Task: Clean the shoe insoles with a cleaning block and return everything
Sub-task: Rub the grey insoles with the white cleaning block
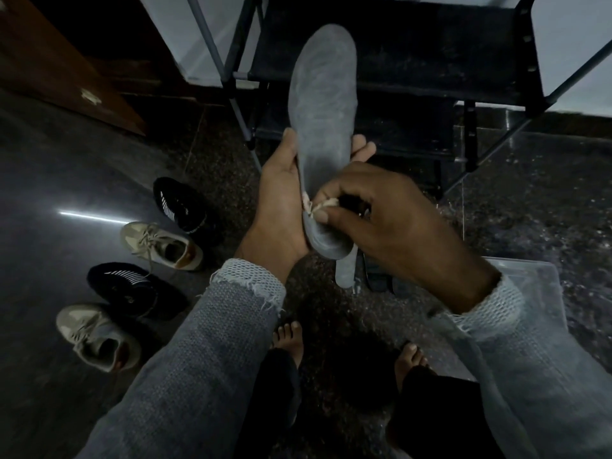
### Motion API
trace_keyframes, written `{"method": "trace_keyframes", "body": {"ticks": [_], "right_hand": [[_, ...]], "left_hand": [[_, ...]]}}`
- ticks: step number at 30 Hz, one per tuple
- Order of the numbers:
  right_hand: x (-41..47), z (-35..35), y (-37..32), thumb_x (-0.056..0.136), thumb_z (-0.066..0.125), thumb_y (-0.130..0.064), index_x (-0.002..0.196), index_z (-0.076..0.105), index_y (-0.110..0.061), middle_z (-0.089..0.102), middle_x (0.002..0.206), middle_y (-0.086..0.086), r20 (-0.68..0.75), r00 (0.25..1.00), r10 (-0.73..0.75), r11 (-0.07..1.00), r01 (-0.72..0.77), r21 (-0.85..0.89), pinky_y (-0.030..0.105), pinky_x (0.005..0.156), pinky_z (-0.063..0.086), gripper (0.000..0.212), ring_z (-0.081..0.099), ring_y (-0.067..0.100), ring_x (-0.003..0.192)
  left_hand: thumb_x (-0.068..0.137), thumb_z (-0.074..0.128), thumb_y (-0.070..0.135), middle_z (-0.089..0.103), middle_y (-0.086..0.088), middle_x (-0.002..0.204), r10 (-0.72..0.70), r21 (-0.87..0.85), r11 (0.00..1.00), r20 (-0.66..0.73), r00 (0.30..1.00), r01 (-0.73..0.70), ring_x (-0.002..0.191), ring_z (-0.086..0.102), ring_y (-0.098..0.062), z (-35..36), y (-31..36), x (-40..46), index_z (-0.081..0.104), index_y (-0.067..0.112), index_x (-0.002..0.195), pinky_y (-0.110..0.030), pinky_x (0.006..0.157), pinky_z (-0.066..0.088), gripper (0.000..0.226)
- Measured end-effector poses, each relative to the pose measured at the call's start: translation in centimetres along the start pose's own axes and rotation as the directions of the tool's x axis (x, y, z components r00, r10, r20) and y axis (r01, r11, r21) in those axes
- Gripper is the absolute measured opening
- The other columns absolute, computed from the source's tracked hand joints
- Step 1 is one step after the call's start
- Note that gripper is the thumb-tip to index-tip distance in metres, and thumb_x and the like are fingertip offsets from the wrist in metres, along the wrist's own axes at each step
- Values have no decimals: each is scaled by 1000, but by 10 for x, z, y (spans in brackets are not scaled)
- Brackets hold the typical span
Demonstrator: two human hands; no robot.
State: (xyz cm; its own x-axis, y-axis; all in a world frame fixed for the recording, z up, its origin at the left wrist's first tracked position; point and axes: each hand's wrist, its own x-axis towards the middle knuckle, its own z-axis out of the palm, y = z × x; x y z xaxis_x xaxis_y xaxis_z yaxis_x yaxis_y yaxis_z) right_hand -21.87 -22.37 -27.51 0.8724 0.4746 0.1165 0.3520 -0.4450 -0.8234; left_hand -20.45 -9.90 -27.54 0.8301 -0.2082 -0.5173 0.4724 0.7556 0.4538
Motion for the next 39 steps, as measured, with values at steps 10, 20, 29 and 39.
{"method": "trace_keyframes", "body": {"ticks": [10, 20, 29, 39], "right_hand": [[4, -7, 7, 89, 66, -16, 91, 71, -13, 59, 88, -6, -34, 996, 81, 988, -85, -130, 14, 81, 42, 6, 56, 3, 83], [6, -3, 8, 90, 64, -18, 89, 70, -13, 59, 93, -2, -245, 963, 107, 973, -152, -172, 29, 79, 48, 8, 59, 14, 89], [3, -5, 8, 90, 65, -22, 88, 71, -15, 60, 90, -7, -123, 991, 54, 984, -73, -163, 24, 76, 45, 9, 58, 10, 89], [-4, -12, 2, 88, 66, -20, 90, 71, -18, 60, 90, -5, 128, 991, 42, 981, -16, -193, 30, 74, 46, 6, 55, 9, 83]], "left_hand": [[102, 30, 50, 72, -17, 87, -4, -10, 1000, -5, 1000, 4, 97, 68, -25, 2, -5, 2, 73, 0, 86, -36, 96, 51, 67], [103, 27, 46, 72, -10, 75, 14, 30, 999, 22, 1000, -14, 70, 70, -18, 4, -11, 1, 73, 3, 79, -26, 74, 58, 68], [101, 21, 54, 71, -14, 98, -17, 27, 1000, 60, 998, 16, 105, 64, -24, -8, -3, 9, 72, 3, 95, -42, 99, 46, 73], [100, 20, 55, 72, -9, 105, 90, 78, 993, -13, 996, -88, 103, 68, -23, -13, 4, 12, 59, 6, 117, -36, 101, 47, 65]]}}
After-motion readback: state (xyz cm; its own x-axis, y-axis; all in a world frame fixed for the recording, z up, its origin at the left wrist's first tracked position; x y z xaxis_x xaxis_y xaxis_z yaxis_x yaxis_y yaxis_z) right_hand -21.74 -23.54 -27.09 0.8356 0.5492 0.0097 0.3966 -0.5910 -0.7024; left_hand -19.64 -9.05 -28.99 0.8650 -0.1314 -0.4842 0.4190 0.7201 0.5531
